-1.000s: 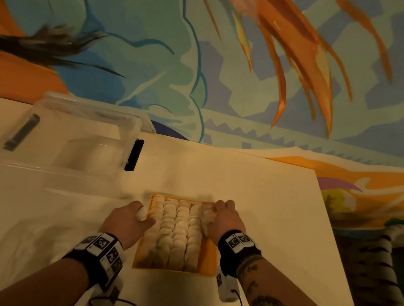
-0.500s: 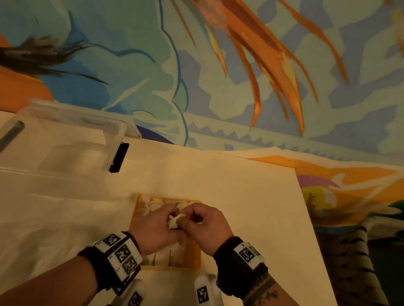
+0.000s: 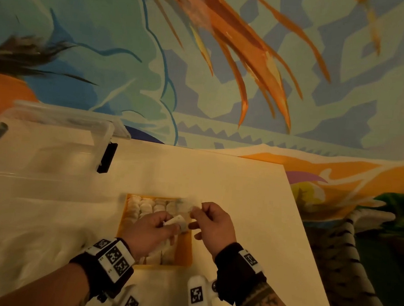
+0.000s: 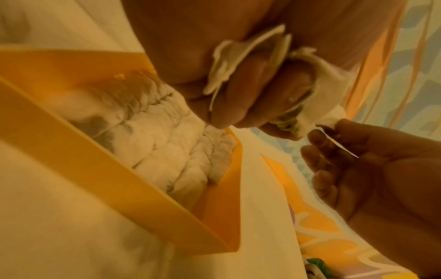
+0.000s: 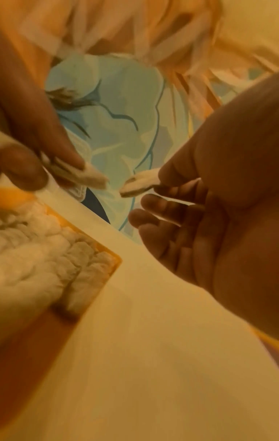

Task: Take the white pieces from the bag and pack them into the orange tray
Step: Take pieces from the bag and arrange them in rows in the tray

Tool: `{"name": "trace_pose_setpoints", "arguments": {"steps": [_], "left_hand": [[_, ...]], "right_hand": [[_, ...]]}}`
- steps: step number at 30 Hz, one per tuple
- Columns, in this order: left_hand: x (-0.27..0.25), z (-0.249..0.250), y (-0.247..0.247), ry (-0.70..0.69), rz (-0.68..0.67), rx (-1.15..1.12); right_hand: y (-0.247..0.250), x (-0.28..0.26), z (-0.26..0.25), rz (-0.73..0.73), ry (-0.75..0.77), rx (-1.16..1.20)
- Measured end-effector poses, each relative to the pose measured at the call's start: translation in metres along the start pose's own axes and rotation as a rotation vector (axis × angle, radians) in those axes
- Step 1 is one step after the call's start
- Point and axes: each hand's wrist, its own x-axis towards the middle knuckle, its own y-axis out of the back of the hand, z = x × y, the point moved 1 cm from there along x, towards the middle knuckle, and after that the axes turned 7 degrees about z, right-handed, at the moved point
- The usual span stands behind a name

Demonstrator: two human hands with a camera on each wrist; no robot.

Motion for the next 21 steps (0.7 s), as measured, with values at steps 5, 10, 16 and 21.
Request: {"name": "trace_pose_setpoints", "arguments": {"steps": [5,10,16,21], "left_hand": [[0.006,-0.019,0.026,0.051,0.124,0.082],[0.014,-0.051,0.057,0.102,0.321,0.195],[0.016,-0.064,0.064,0.126,0.325,0.256],[0.019,-0.065,0.067,0.135,0.262,0.298]], "right_hand": [[0.009,0.022,-0.002,0.036,0.145,-0.317],[0.005,0.05,-0.005,-0.147,0.261,-0.817],[-0.018,0.065,0.008,-0.44,0.167,-1.218],[-0.031,0.07,0.02,-0.423,0.138,-1.378]]}}
